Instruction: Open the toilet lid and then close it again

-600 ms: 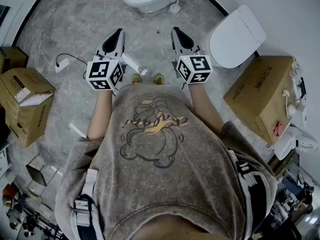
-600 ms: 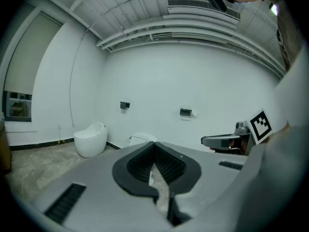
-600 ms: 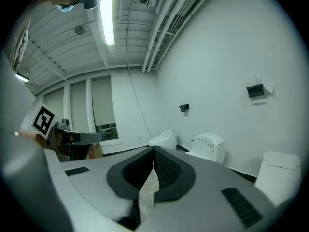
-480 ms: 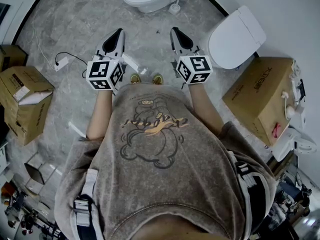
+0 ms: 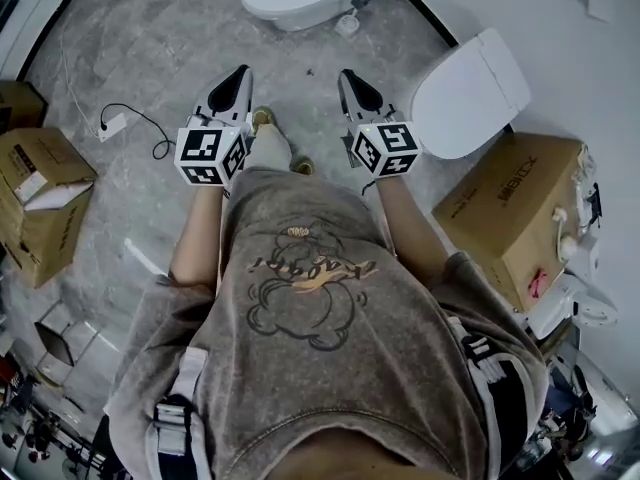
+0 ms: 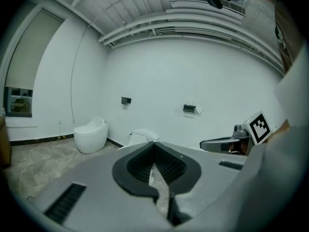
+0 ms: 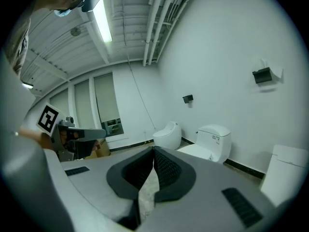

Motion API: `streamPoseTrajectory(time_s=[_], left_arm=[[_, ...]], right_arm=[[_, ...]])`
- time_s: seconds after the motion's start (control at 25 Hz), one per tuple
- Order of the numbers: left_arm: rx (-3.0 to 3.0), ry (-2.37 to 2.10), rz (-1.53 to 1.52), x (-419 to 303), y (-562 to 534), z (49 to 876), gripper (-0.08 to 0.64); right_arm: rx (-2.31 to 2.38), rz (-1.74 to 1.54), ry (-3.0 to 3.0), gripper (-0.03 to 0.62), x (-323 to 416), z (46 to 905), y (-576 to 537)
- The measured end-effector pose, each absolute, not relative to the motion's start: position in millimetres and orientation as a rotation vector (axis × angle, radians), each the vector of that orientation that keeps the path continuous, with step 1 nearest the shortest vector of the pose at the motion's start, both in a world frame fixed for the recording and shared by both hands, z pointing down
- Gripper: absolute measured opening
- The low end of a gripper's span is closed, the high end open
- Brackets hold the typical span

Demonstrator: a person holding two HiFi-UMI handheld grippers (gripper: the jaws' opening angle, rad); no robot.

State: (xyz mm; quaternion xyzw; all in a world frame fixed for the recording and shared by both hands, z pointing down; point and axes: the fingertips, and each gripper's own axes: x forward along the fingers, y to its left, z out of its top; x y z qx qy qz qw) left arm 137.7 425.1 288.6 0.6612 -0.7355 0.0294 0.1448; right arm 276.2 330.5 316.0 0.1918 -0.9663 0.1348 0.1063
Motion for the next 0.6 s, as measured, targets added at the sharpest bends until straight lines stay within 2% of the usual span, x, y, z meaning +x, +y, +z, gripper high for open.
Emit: streamPoseTrajectory(time_s=[0.6], left_arm=[[1.875,-2.094,0.085,21,269,387,0.009]], right_arm=[[0.533,0.418,-2.782,0.028,157,416,191]])
